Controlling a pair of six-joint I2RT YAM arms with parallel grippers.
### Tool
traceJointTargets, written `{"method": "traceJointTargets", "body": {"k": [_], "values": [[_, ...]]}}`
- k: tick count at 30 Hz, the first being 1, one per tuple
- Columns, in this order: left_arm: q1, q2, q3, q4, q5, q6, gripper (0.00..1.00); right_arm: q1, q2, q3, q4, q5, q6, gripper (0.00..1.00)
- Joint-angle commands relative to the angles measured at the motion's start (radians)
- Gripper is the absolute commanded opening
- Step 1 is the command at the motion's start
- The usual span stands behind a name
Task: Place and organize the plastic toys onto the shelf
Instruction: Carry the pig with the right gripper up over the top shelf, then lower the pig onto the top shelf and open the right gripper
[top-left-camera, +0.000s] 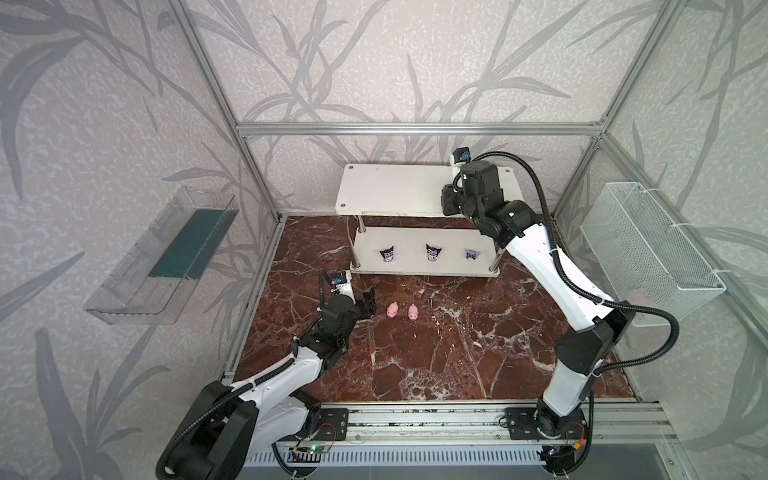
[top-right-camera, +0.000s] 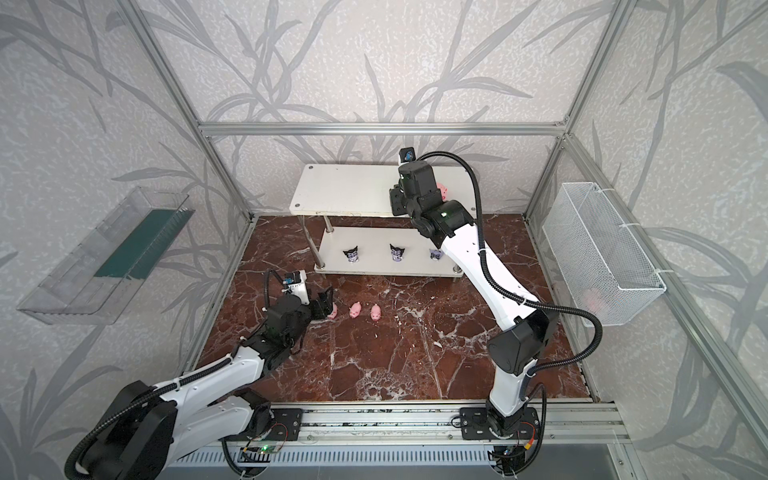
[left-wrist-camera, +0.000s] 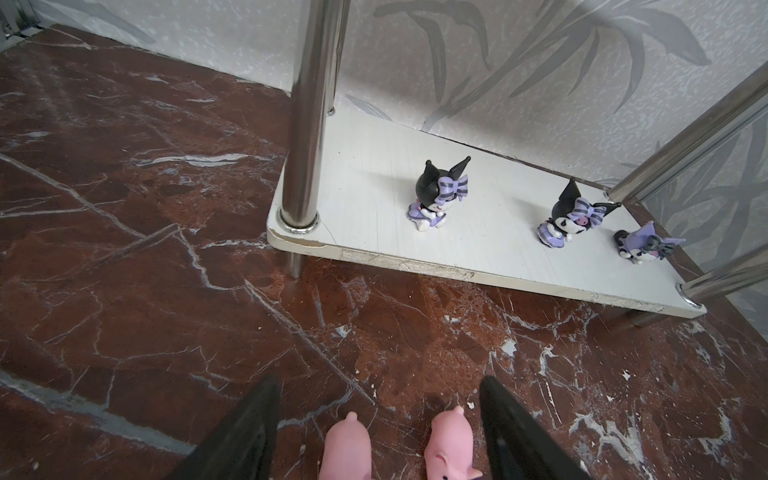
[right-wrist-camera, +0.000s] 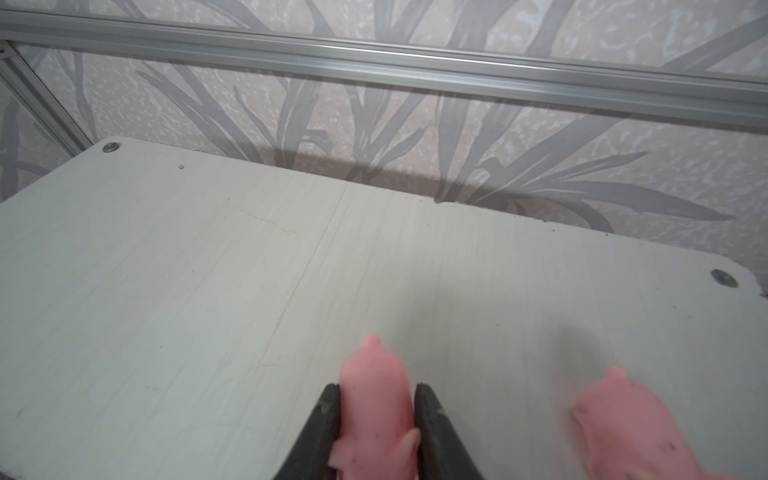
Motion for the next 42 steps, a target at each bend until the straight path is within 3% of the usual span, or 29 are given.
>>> {"method": "traceJointTargets", "body": {"k": [1,28,36,42], "values": [[0.005,0.008,-0.011,0.029,0.007,-0.015,0.74,-0.009,0.012,0.034,-0.008,0.031,0.015,0.3],[0.01,0.044,0.007,0.044,0.021,-0.013,0.74,-0.028,0.04,0.017,-0.037,0.154,0.067,0.31],[0.011,0.061,0.007,0.057,0.028,-0.018,0.74,-0.028,0.031,-0.014,-0.029,0.14,0.083,0.32],[0.015,0.064,0.004,0.06,0.028,-0.02,0.74,-0.028,0.018,-0.021,-0.018,0.12,0.083,0.43]]}}
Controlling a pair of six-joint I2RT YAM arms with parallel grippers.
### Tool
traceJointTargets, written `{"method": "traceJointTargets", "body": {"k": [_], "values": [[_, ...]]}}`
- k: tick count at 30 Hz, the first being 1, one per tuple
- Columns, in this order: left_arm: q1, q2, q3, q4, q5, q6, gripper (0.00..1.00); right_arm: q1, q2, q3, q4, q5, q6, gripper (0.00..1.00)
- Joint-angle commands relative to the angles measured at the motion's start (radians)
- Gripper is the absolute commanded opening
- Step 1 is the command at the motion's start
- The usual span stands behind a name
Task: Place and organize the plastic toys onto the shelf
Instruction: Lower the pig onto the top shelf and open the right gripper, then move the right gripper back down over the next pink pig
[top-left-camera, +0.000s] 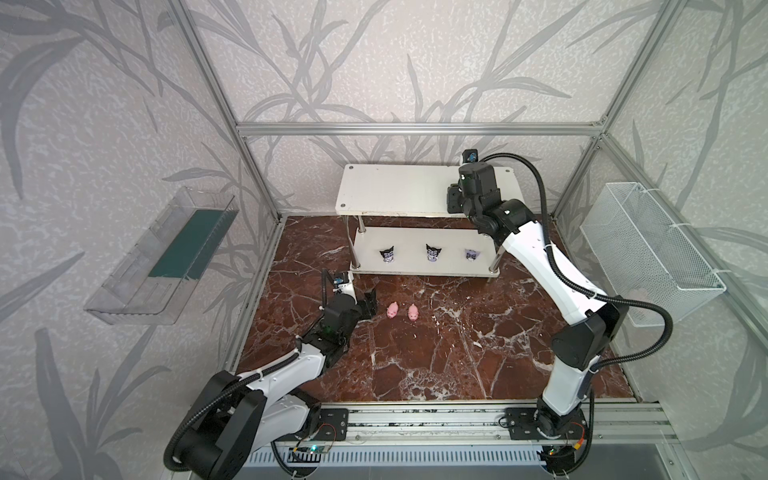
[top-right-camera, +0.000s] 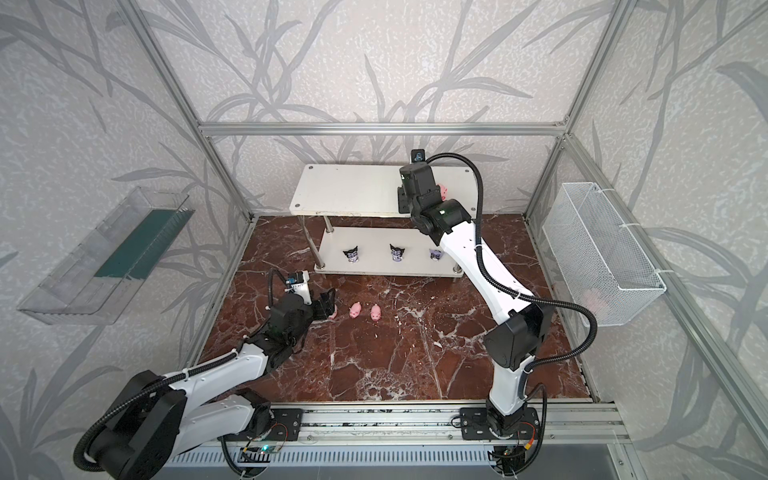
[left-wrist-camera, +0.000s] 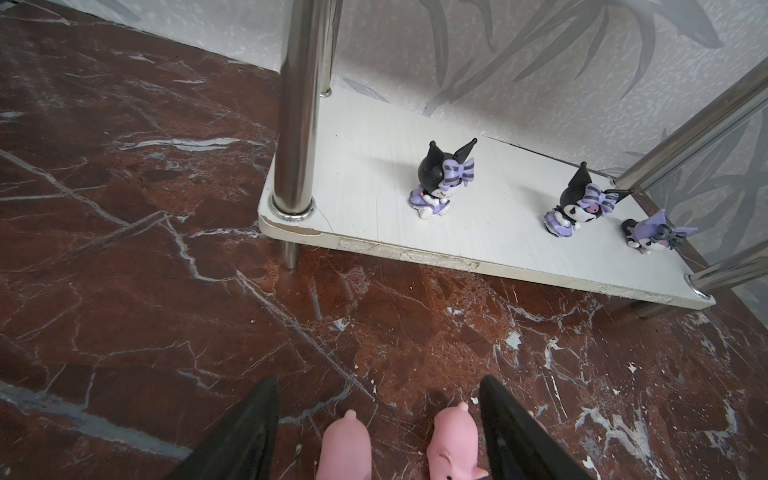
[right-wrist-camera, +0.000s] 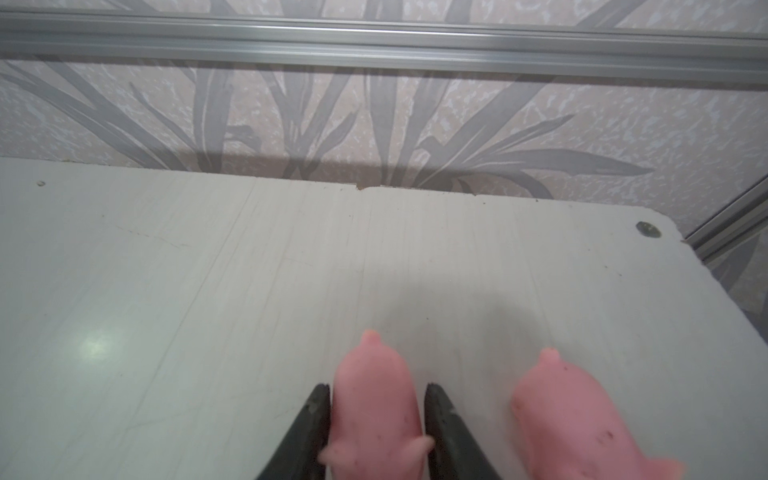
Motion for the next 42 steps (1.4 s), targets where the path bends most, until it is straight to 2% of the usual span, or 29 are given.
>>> {"method": "traceJointTargets", "body": {"k": [1,18,24,26,29,32,37,42], "values": [[0.007,0.006,0.004,0.024,0.005,-0.015,0.74,-0.004,-0.015,-0.008,-0.008,-0.006,0.004,0.45],[0.009,0.011,0.0,0.028,0.006,-0.018,0.74,-0.004,-0.051,0.103,0.003,-0.069,-0.042,0.64],[0.01,-0.002,-0.007,0.022,0.002,-0.018,0.74,-0.004,-0.091,0.107,0.061,-0.088,-0.086,0.66],[0.01,-0.012,-0.008,0.014,-0.002,-0.015,0.74,-0.003,-0.126,0.052,0.117,-0.115,-0.106,0.67],[0.012,-0.027,-0.01,0.002,-0.009,-0.012,0.74,0.005,-0.256,-0.102,0.241,-0.172,-0.147,0.68],[0.014,-0.038,-0.009,-0.007,-0.014,-0.011,0.74,0.051,-0.389,-0.268,0.331,-0.176,-0.214,0.67],[0.019,-0.045,-0.004,-0.017,-0.019,-0.008,0.74,0.195,-0.641,-0.623,0.458,-0.139,-0.309,0.67],[0.02,-0.042,-0.005,-0.019,-0.031,-0.002,0.74,0.396,-0.857,-0.918,0.477,-0.055,-0.337,0.65]]}}
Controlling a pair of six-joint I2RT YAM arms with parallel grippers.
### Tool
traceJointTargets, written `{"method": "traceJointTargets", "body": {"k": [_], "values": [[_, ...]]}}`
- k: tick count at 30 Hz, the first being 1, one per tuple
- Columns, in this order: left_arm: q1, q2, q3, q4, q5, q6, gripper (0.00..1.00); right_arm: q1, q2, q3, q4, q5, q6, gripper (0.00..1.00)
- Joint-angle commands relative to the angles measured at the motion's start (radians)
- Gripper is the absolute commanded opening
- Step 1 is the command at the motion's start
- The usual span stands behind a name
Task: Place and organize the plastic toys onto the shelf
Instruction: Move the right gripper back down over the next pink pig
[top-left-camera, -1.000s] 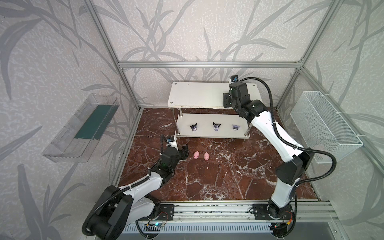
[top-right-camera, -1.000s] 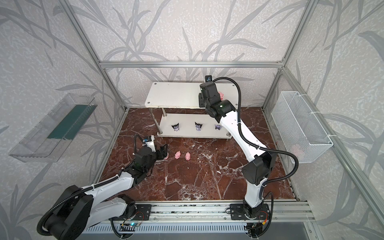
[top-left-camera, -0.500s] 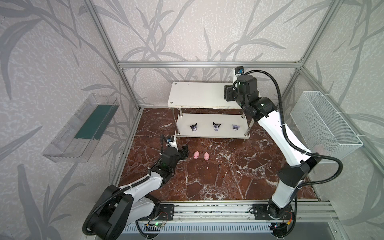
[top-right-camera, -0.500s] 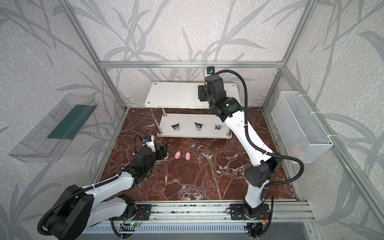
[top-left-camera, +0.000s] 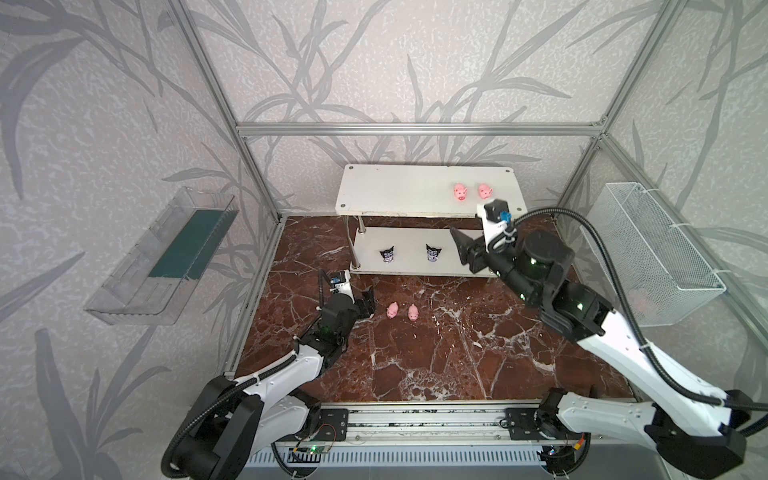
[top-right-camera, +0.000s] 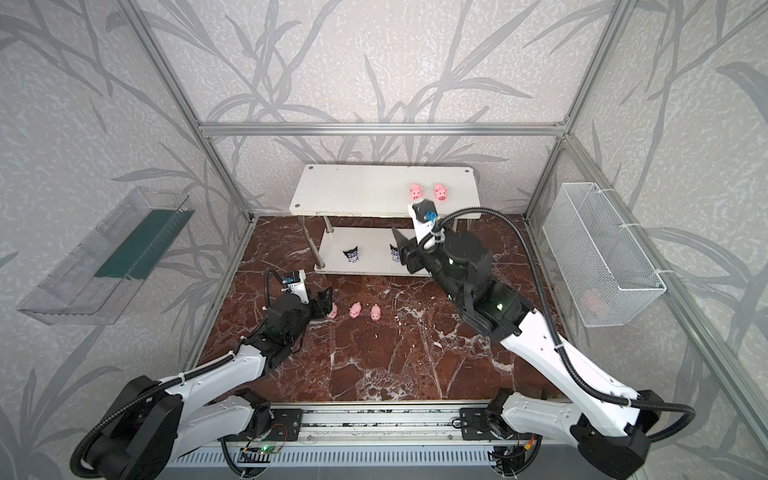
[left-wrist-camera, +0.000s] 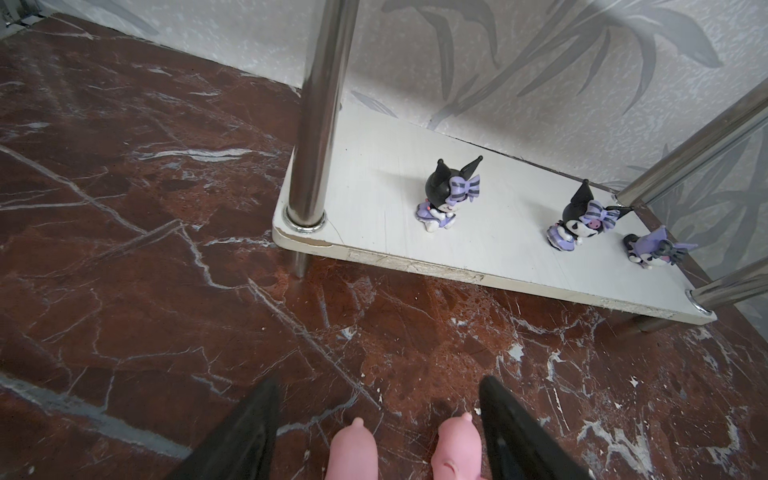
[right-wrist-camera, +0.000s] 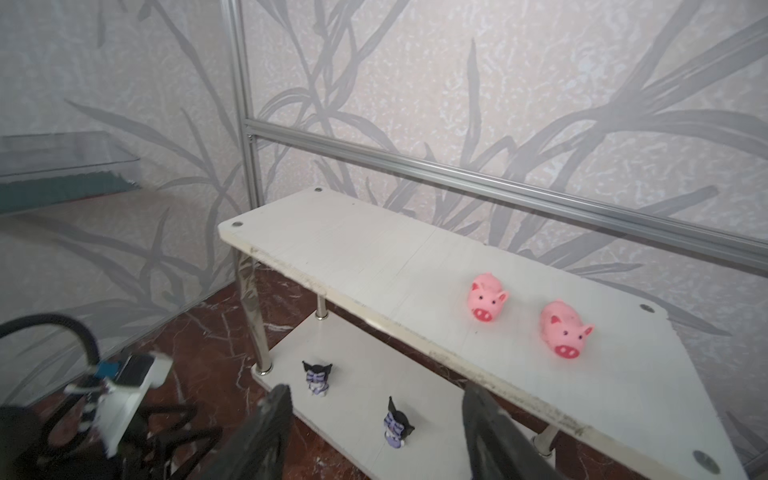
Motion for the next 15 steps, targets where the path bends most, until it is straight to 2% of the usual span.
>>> {"method": "traceJointTargets", "body": {"k": [1,4,6,11,15], "values": [[0.008,-0.015,-0.004,-0.009,-0.027,0.004,0.74,0.114,-0.099,-0.143,0.065,0.082,-0.041,0.65],[0.009,-0.023,-0.009,-0.007,-0.051,0.012,0.74,0.249,-0.139,-0.261,0.074,0.148,0.019,0.66],[0.009,-0.028,-0.009,-0.007,-0.061,0.016,0.74,0.284,-0.122,-0.315,0.064,0.173,0.084,0.67],[0.01,-0.036,0.001,-0.022,-0.079,0.016,0.74,0.288,0.006,-0.475,0.134,0.17,0.356,0.73],[0.01,-0.052,0.005,-0.034,-0.082,0.008,0.74,0.265,0.216,-0.447,0.092,0.114,0.534,0.77]]}}
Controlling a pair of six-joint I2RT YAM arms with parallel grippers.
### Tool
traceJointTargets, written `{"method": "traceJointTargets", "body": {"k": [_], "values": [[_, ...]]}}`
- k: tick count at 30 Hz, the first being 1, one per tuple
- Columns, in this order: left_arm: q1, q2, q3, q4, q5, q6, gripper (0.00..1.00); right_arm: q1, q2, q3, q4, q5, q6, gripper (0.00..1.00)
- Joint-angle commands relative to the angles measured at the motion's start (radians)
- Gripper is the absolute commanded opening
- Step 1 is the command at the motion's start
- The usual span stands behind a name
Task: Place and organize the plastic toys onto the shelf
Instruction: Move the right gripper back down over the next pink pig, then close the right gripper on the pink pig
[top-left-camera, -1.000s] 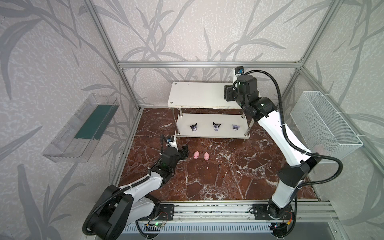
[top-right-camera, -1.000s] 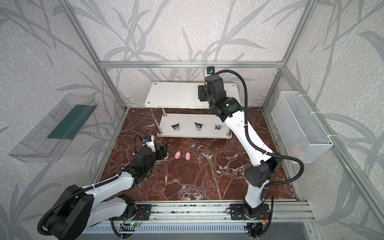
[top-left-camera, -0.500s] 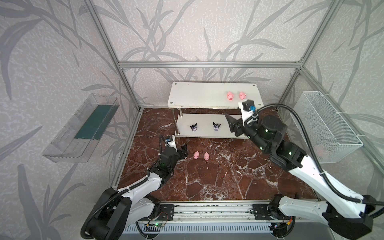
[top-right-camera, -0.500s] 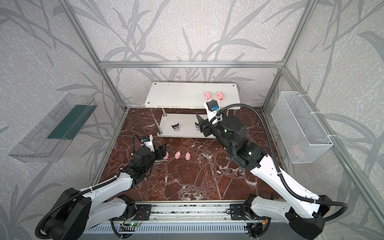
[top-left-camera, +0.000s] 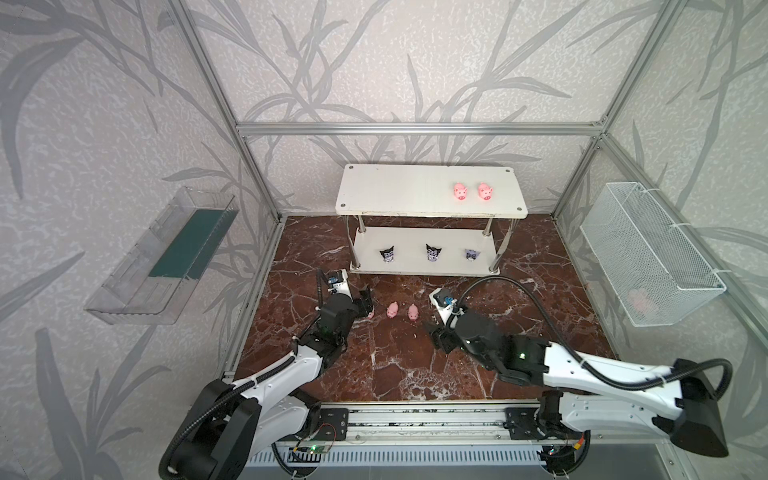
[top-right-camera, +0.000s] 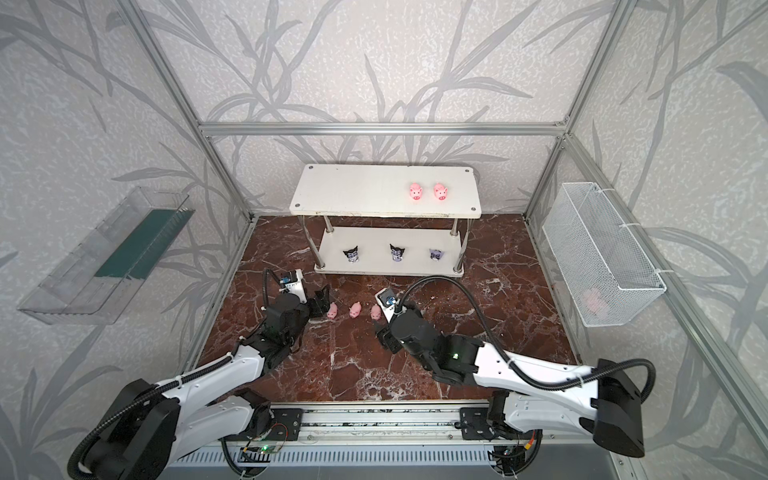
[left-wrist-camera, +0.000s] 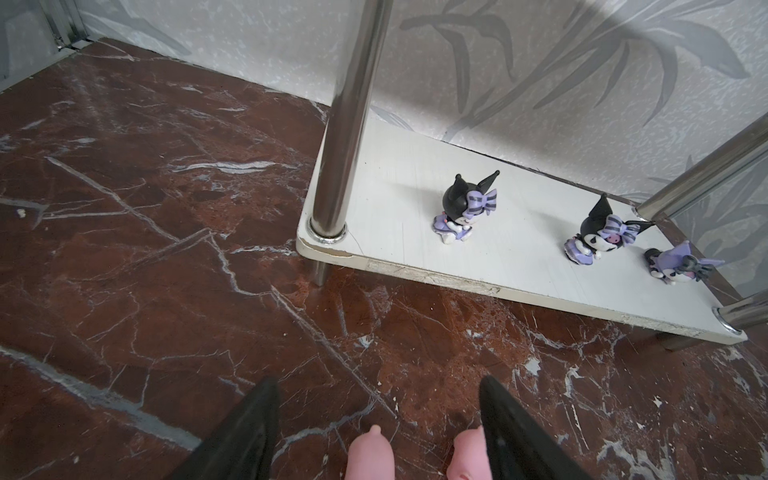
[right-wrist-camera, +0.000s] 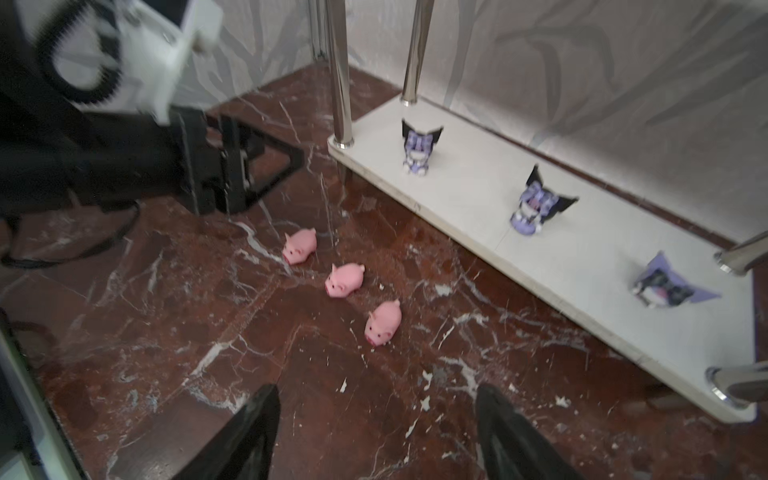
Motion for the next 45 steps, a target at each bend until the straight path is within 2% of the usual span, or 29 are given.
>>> {"method": "traceJointTargets", "body": {"k": [1,3,5,8,15,20,26,45], "values": [[0.006,-0.028,0.002,-0.023,-0.025,-0.001,0.74,-0.029,0.119,0.034,0.009,-0.05,0.229,0.78],[0.008,-0.039,0.0,-0.033,-0.029,0.0,0.74,-0.054,0.194,0.033,0.055,-0.106,0.291,0.78],[0.007,-0.053,-0.006,-0.039,-0.035,0.002,0.74,-0.062,0.255,0.041,0.09,-0.114,0.317,0.78],[0.008,-0.078,-0.01,-0.055,-0.04,0.003,0.74,-0.068,0.326,0.072,0.11,-0.091,0.316,0.78],[0.01,-0.11,-0.019,-0.073,-0.051,0.009,0.74,-0.114,0.438,0.12,0.153,-0.125,0.343,0.77],[0.011,-0.095,-0.019,-0.063,-0.045,0.006,0.74,-0.119,0.489,0.132,0.177,-0.114,0.339,0.74],[0.012,-0.068,-0.014,-0.045,-0.036,0.004,0.74,-0.175,0.547,0.136,0.219,-0.135,0.339,0.68],[0.014,-0.012,-0.01,-0.013,-0.019,-0.006,0.74,-0.198,0.665,0.204,0.229,-0.174,0.333,0.67]]}}
